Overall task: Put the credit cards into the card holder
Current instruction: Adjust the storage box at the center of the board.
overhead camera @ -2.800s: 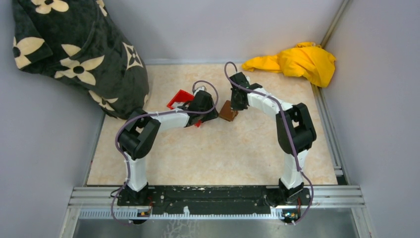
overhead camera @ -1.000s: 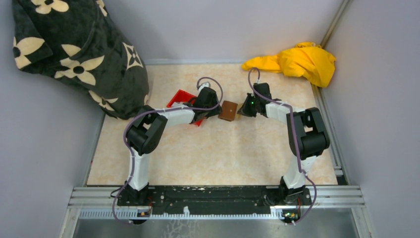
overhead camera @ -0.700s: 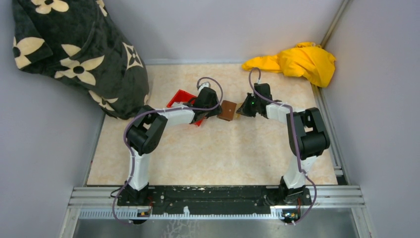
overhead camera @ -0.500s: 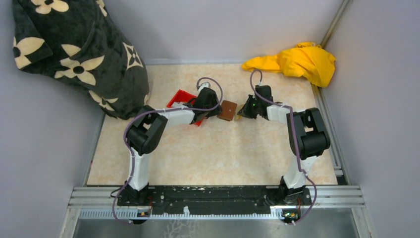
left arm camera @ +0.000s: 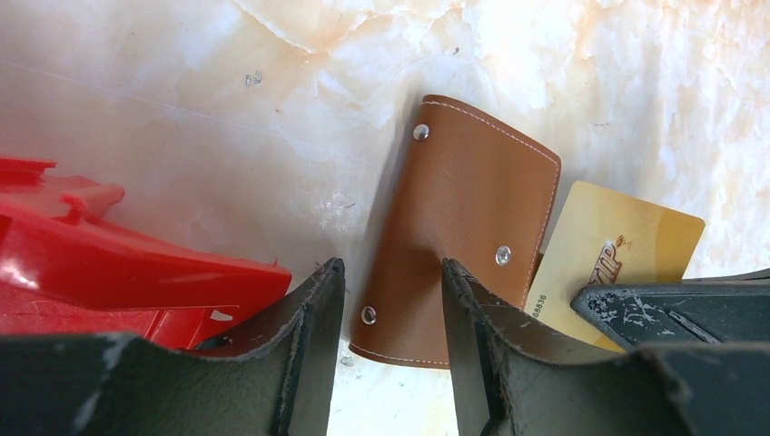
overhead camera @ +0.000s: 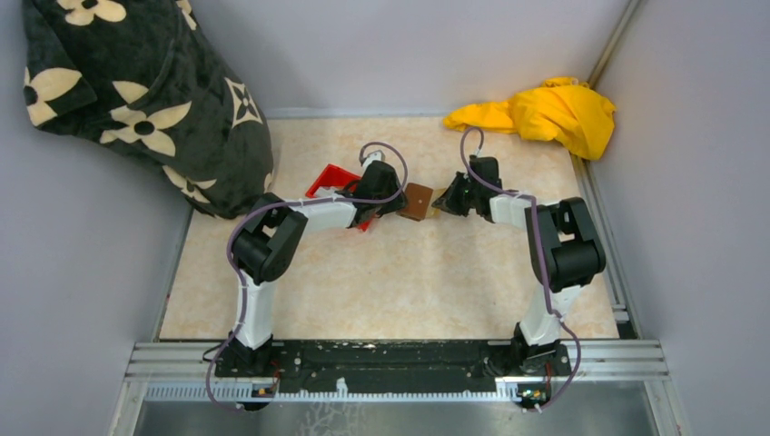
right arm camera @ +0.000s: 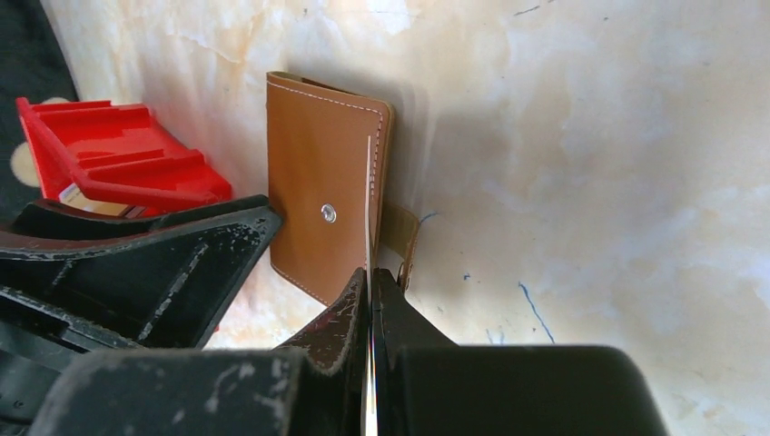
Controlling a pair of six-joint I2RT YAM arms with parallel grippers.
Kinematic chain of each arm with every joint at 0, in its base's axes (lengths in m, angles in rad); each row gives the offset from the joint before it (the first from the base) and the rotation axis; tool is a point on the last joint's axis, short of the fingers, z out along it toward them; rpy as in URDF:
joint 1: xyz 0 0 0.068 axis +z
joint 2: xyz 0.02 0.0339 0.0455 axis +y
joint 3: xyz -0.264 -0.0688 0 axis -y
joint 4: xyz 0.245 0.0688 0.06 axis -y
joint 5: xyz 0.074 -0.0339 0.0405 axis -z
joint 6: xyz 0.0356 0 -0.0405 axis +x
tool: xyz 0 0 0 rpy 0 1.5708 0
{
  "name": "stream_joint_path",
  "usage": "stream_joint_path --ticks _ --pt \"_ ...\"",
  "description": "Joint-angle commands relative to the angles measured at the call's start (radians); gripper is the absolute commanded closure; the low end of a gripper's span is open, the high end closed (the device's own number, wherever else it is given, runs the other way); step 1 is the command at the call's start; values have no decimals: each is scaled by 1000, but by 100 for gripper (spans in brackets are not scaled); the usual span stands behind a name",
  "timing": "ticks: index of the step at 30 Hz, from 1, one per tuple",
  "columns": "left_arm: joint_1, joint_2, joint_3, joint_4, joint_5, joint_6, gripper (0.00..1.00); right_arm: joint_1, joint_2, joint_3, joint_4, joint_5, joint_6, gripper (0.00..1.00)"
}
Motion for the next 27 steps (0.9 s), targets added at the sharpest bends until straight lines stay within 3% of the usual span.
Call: stream_joint_path --ticks 1,27 --pt "-2 40 -31 -61 25 -7 49 -10 5 -14 102 -41 31 100" --pt "25 56 -44 -13 64 -33 49 -23 49 -48 214 -73 92 100"
